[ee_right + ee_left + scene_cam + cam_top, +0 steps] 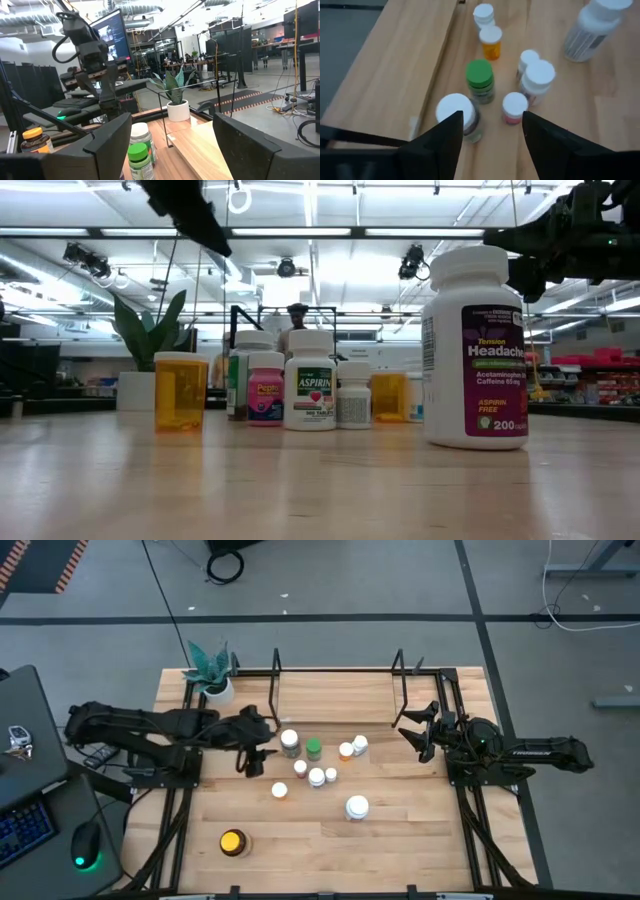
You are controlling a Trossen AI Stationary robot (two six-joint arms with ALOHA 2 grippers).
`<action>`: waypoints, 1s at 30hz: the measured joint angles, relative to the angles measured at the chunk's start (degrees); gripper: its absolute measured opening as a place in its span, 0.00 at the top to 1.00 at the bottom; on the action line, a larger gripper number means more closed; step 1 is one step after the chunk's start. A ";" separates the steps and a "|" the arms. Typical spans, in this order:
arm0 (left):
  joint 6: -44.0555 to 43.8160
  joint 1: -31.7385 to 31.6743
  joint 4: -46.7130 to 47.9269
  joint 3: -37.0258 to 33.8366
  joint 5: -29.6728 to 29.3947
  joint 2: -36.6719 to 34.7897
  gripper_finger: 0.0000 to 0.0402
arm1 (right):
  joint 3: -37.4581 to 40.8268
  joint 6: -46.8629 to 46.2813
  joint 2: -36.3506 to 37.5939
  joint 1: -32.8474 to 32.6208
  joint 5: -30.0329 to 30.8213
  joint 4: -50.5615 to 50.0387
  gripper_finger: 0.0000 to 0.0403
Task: Pick and place medicine bottles onto shelf by color
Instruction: Put the large white and green medicine bottle on the shelf
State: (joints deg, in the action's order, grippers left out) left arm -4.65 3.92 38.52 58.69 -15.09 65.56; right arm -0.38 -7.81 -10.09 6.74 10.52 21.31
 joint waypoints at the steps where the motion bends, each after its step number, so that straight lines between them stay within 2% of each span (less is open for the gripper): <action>1: 0.82 -0.55 1.45 1.31 -0.01 1.24 0.46 | -0.01 -0.01 0.00 0.00 0.01 0.01 0.28; 9: 5.62 -6.52 7.30 9.54 3.97 10.19 0.39 | 0.00 -0.01 0.00 0.01 0.01 -0.01 0.28; 21: 14.39 -12.94 10.30 15.01 11.64 22.04 0.18 | -0.01 -0.01 0.00 0.00 0.01 0.01 0.28; 25: 14.34 -14.86 10.38 15.30 14.84 24.33 0.16 | -0.01 -0.01 0.00 0.00 0.01 0.01 0.28; 30: 14.96 -15.75 10.82 15.30 15.02 25.72 0.16 | 0.01 0.00 0.00 0.02 0.01 0.00 0.28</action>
State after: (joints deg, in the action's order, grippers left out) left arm 10.31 -11.84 49.34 74.00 -0.08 91.29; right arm -0.37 -7.81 -10.09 6.76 10.52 21.31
